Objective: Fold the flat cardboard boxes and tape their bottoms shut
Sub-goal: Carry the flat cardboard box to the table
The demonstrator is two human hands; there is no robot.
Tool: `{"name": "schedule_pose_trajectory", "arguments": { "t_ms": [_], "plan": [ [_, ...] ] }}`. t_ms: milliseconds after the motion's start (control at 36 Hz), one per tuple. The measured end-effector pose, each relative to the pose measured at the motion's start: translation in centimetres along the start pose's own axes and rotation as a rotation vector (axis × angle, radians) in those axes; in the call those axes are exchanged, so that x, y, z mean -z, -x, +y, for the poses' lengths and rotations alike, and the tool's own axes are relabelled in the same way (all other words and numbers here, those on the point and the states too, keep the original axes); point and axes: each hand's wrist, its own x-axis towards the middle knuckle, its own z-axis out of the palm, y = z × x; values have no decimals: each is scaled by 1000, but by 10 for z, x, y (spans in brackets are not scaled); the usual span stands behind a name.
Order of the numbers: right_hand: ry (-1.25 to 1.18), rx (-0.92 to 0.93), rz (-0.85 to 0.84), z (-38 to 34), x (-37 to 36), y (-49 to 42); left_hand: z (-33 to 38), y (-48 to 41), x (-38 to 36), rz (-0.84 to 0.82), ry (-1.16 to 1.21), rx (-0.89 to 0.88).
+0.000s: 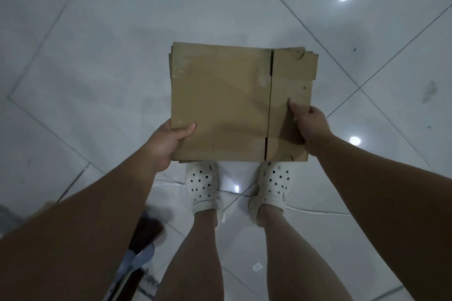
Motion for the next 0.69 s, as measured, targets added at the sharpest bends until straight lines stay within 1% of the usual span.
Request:
{"name": "schedule_pose_trajectory", "arguments": {
  "t_ms": [111, 194, 278, 389, 444, 556, 694],
  "plan": [
    [77, 64, 35, -26, 21, 63, 25, 59, 5, 14, 22, -28],
    [74, 91, 48, -44, 41, 113, 51, 105, 10, 8, -1, -76],
    [67, 111, 101, -69, 60, 168, 88, 158, 7, 7, -19, -145],
    [71, 152, 165, -104, 83, 242, 128, 229, 3, 60, -84, -249],
    [91, 190, 192, -120, 97, 277, 145, 263, 5, 85, -108, -271],
    [137, 211, 259, -151, 122, 341, 179, 326, 12, 34, -113, -296],
    [61, 287, 320, -176, 151, 416, 210, 396, 12, 1, -98, -380]
  ]
}}
